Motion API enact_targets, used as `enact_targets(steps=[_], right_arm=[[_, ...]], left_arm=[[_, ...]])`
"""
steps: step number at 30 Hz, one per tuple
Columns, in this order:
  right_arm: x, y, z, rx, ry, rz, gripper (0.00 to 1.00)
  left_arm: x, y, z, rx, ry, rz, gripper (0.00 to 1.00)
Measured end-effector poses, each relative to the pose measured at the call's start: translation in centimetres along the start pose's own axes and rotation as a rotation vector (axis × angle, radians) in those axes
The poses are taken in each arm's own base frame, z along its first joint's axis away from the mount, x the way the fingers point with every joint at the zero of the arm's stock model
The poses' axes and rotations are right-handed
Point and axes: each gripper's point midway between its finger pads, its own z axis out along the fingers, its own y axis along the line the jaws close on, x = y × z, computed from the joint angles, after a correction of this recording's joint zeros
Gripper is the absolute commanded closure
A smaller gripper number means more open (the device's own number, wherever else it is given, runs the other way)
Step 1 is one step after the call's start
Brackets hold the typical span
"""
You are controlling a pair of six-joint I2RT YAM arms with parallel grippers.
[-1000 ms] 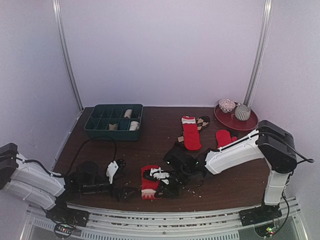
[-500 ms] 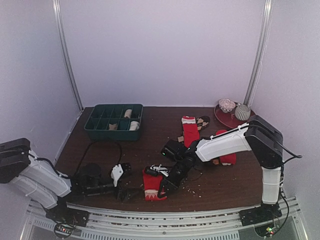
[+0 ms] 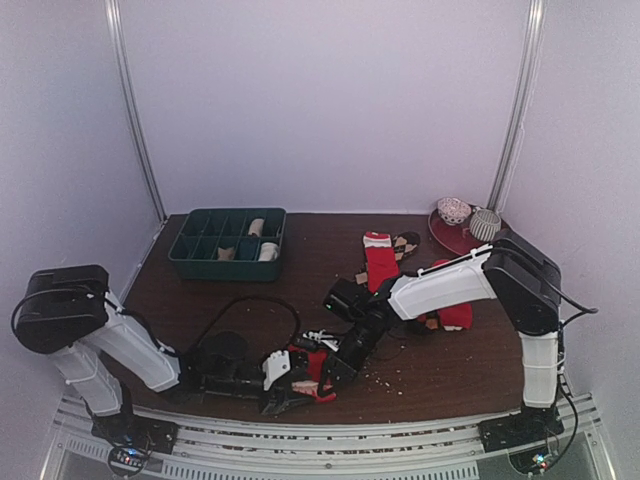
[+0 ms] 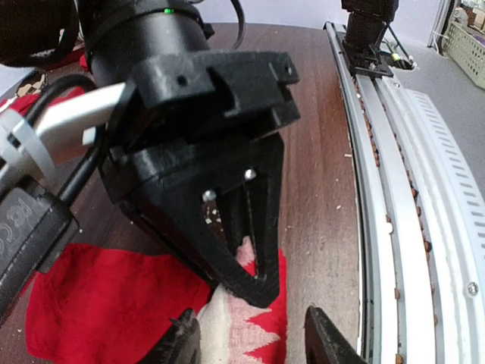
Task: Roll the socks
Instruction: Roll a pair of socks at the center of the board.
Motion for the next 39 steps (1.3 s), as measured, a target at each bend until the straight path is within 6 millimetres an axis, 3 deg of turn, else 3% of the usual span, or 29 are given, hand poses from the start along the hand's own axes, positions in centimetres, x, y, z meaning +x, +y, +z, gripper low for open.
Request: enact_targets(steps=[3, 9, 12, 14, 18, 21, 23, 27, 31, 34, 37, 39], right_arm=[[0.1, 0.0, 0.0, -0.003, 0.001, 0.003, 0.92], [0.2, -0.1, 0.0, -0.008, 0.000, 0.006, 0.92], [0.3, -0.1, 0.1, -0.013, 0.002, 0.010, 0.92], [0.2, -0.1, 0.0, -0.017, -0.002, 0.011, 0.92], [0.3, -0.1, 0.0, -0.020, -0.004, 0.016, 0.92], [0.3, -0.1, 0.1, -0.020, -0.003, 0.022, 0.92], [0.3, -0.1, 0.0, -0.020, -0.004, 0.024, 0.92], [0.3, -0.1, 0.1, -0.021, -0.005, 0.026, 0.92], [0.3, -0.1, 0.1, -0.021, -0.005, 0.028, 0.92], [0.4, -0.1, 0.1, -0.021, -0.004, 0.029, 0.92], [0.4, -0.2, 0.1, -0.021, -0.002, 0.031, 0.92], [0.4, -0.2, 0.1, -0.021, -0.002, 0.032, 0.92]], left_arm=[[0.9, 0.1, 0.1, -0.005, 0.029, -0.016, 0.56], [1.2, 0.3, 0.2, -0.020, 0.038, -0.043, 0.73], [1.3, 0.4, 0.3, -0.021, 0.045, -0.055, 0.53], [1.7, 0.3, 0.4, -0.021, 0.057, -0.067, 0.48], [3.0, 0.4, 0.1, -0.036, 0.094, -0.099, 0.49], [3.8, 0.4, -0.2, -0.047, 0.115, -0.112, 0.65], [3.8, 0.5, -0.2, -0.055, 0.115, -0.117, 0.68], [3.8, 0.5, -0.2, -0.053, 0.113, -0.122, 0.48], [3.3, 0.5, -0.3, -0.056, 0.101, -0.128, 0.45], [2.2, 0.6, -0.5, -0.059, 0.070, -0.122, 0.50], [1.5, 0.7, -0.7, -0.063, 0.050, -0.116, 0.64], [1.6, 0.7, -0.7, -0.061, 0.054, -0.118, 0.64]])
